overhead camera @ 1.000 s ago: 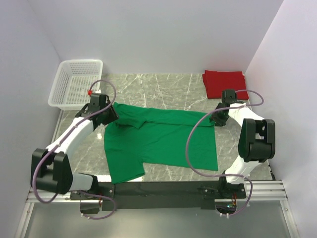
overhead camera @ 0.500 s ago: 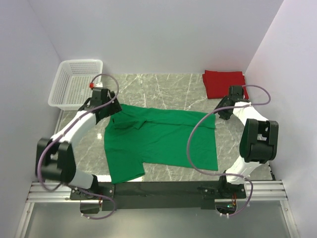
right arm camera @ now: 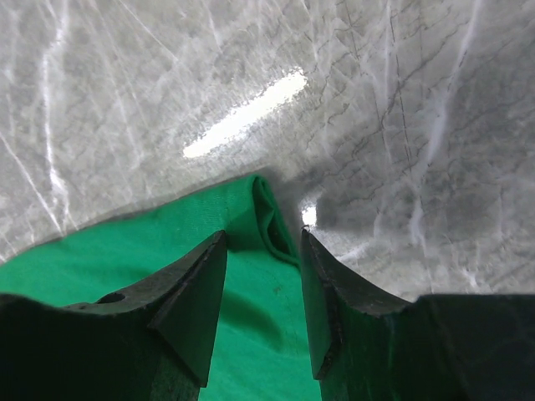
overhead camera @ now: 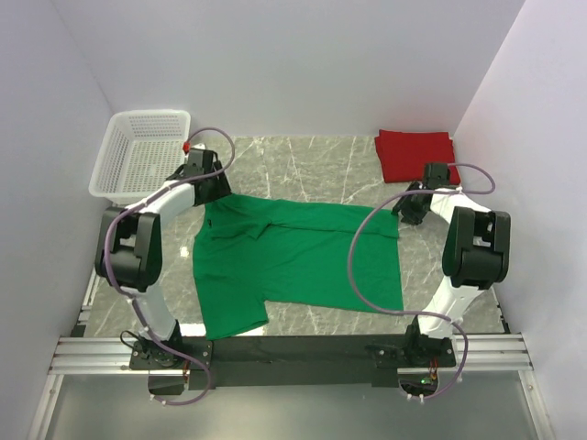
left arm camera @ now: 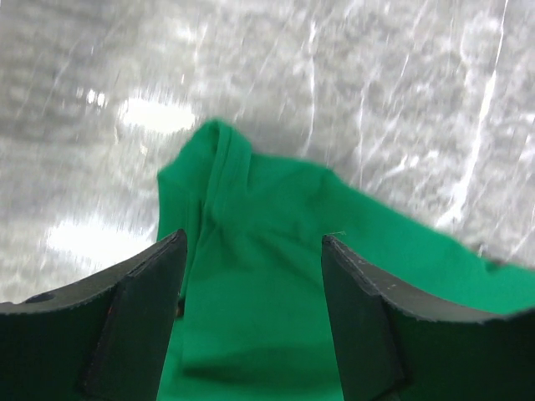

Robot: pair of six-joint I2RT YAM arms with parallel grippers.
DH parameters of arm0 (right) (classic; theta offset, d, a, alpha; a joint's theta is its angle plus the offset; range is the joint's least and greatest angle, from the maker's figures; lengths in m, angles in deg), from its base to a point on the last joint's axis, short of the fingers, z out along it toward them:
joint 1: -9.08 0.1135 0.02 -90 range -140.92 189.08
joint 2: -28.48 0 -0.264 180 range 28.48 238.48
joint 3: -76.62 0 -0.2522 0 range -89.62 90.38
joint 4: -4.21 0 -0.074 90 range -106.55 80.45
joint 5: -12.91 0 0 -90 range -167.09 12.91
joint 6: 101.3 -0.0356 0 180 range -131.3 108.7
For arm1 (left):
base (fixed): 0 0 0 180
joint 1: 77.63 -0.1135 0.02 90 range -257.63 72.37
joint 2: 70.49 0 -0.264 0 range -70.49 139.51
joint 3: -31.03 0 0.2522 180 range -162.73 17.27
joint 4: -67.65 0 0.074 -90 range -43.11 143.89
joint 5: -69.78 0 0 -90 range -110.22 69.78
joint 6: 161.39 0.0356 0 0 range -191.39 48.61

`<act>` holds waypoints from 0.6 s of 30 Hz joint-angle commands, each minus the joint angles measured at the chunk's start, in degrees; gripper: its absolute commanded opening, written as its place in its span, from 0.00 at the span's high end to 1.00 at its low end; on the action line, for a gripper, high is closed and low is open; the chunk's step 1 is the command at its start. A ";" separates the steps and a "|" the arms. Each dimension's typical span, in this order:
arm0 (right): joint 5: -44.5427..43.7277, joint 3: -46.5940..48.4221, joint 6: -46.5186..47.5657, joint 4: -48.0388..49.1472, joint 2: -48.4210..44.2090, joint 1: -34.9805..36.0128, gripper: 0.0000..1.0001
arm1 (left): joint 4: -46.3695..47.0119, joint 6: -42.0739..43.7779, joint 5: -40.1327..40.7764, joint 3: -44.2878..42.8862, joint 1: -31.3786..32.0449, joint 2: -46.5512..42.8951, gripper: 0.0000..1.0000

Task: Fold and stack the t-shirts
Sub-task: Fold the tshirt

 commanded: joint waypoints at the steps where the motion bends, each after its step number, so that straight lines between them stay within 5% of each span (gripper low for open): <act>1: 0.89 1.95 0.58 2.20 1.04 -0.63 0.52 | 2.13 1.35 1.25 -4.90 -0.68 2.19 0.30; 18: 3.97 0.54 0.49 2.81 2.44 -0.81 0.63 | 3.18 2.14 0.98 -7.63 -1.47 10.81 0.52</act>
